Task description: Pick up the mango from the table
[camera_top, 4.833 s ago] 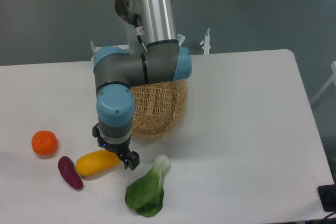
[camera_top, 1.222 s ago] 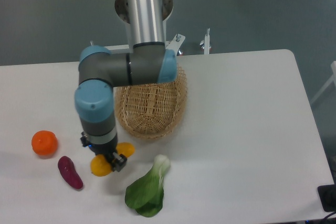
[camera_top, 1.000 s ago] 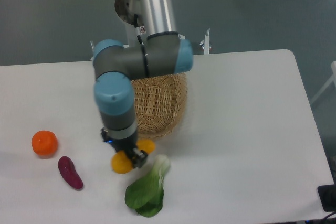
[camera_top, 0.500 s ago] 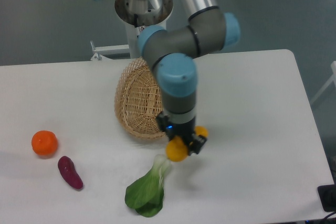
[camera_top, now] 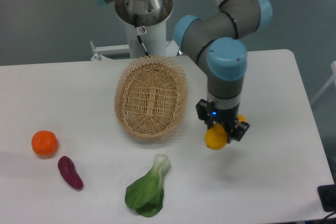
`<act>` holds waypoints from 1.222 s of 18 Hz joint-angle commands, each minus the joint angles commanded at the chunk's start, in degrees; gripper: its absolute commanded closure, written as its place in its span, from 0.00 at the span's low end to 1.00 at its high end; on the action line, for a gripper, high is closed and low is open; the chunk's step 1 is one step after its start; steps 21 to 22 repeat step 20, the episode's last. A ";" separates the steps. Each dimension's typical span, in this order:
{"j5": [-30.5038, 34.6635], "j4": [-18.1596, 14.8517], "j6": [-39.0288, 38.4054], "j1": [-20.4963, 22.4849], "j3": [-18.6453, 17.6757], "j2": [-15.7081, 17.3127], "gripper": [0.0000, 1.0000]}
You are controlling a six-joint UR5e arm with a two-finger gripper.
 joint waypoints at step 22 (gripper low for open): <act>0.09 0.44 4.14 1.85 0.70 -1.14 0.39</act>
